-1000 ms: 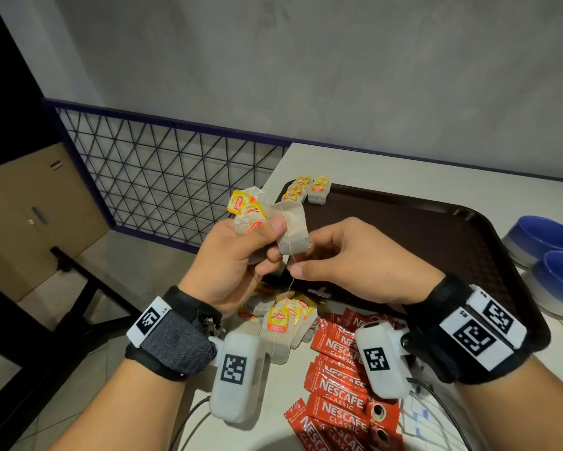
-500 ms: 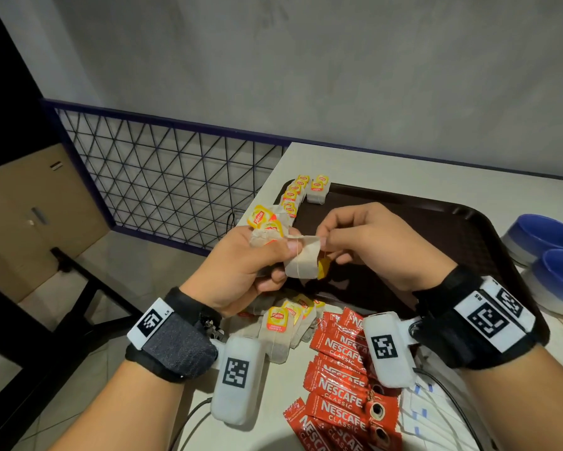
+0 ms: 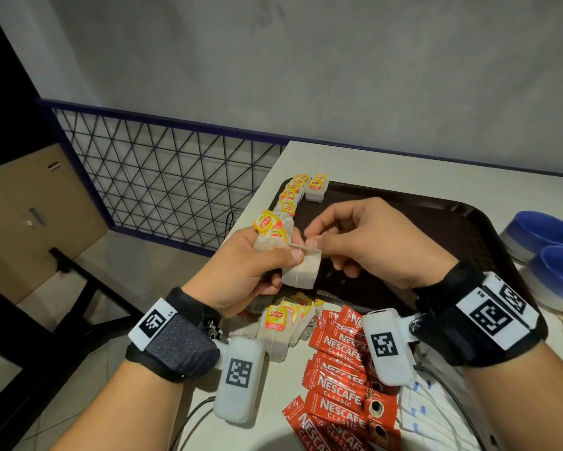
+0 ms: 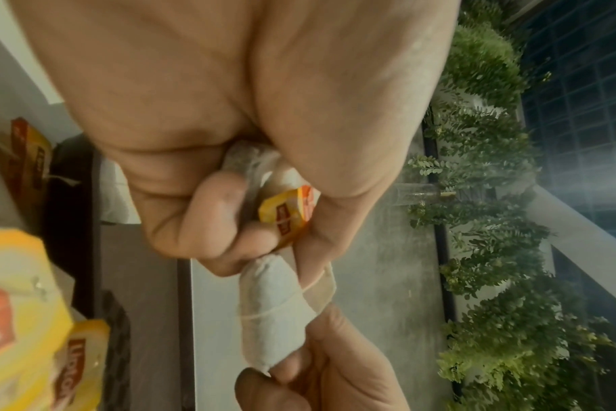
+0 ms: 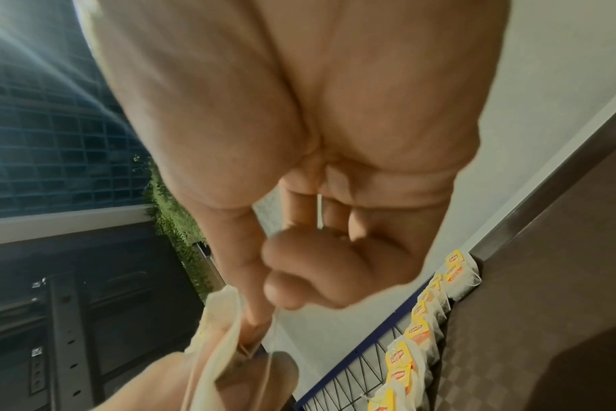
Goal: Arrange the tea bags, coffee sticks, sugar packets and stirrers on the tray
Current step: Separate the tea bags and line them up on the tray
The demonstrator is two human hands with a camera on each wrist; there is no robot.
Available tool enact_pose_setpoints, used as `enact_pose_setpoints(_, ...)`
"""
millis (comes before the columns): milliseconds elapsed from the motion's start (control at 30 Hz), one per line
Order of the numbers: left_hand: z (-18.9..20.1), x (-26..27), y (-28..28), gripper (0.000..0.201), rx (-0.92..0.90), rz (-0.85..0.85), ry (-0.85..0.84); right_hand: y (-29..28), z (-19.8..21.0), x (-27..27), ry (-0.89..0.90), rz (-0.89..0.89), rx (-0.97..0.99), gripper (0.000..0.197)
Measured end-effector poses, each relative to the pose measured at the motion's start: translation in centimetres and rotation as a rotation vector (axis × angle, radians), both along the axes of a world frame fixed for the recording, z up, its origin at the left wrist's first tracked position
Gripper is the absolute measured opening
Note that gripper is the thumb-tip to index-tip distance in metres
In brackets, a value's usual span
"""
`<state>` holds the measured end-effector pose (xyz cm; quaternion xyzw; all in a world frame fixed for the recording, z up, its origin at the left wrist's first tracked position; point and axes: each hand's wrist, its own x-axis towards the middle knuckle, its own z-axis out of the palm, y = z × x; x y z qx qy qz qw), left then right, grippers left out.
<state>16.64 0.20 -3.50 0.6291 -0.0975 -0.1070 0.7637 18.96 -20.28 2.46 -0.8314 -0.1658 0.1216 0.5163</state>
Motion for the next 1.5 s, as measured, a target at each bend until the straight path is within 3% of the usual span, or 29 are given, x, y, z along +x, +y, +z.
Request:
enact_pose_setpoints(267, -0.14, -0.06, -0.15, 0.002, 0.080, 0.008, 0.109, -0.12, 0.12, 0.07, -0.109, -0.036, -0.022, 0.011)
enact_pose_setpoints(533, 0.09, -0.26, -0.36, 0.014, 0.076, 0.002, 0.113, 0.37, 0.23, -0.40, -0.181, -0.038, 0.066, 0.019)
enact_pose_setpoints(700, 0.30, -0.38, -0.41, 0.008, 0.091, -0.007, 0.102, 0.48, 0.06, -0.26, -0.143, -0.076, 0.164, 0.027)
enact_pose_setpoints(900, 0.32, -0.43, -0.38, 0.006, 0.114, -0.007, 0.088, 0.52, 0.22, -0.45, -0.155, -0.093, 0.101, 0.027)
enact_pose_setpoints(1067, -0.07, -0.16, -0.33, 0.007, 0.120, 0.047, 0.079, 0.66, 0.37, -0.57, -0.124, -0.041, 0.127, 0.018)
enact_pose_setpoints(1333, -0.28, 0.19, -0.35, 0.008, 0.101, 0.154, 0.082, 0.48, 0.46, -0.66, -0.164, -0.051, 0.121, 0.029)
enact_pose_setpoints(1500, -0.28, 0.28, -0.35, 0.009, 0.056, 0.176, 0.087, 0.49, 0.66, -0.76, -0.246, -0.098, 0.066, 0.012)
